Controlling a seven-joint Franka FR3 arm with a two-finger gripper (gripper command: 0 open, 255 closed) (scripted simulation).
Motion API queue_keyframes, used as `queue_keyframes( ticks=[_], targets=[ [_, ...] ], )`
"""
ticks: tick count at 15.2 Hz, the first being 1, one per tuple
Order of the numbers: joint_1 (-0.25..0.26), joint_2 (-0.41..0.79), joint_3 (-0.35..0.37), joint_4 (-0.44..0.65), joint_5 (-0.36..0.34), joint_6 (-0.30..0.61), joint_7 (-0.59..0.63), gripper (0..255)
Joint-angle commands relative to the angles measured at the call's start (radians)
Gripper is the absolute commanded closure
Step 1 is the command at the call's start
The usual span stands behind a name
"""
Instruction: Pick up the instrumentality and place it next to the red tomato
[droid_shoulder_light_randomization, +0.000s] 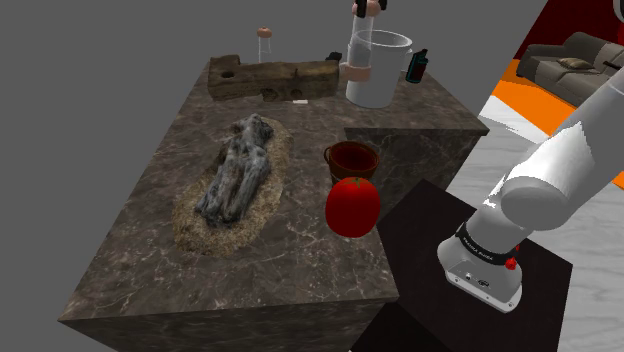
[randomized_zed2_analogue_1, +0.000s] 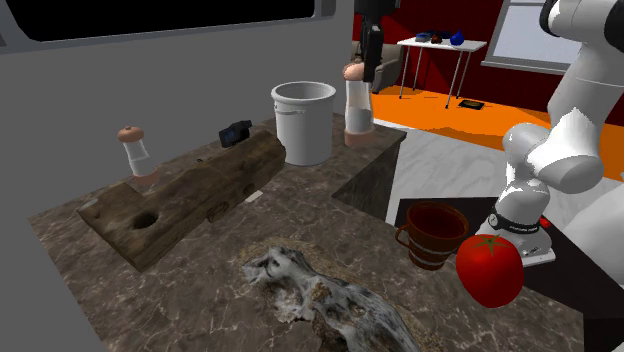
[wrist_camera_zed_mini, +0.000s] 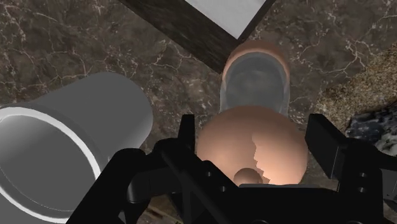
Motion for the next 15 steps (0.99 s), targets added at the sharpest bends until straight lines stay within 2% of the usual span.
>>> queue_keyframes(
  ticks=[1, 8, 15],
  targets=[
    [0.016, -0.051, 0.02, -0.047, 0.006, -0.01, 0.037, 255],
    [0.072, -0.187, 0.103, -0.155, 0.045, -0.055, 0.174, 255],
    [0.125, -0.277, 0.201, -0.197, 0.104, -0.113, 0.324, 255]
  ],
)
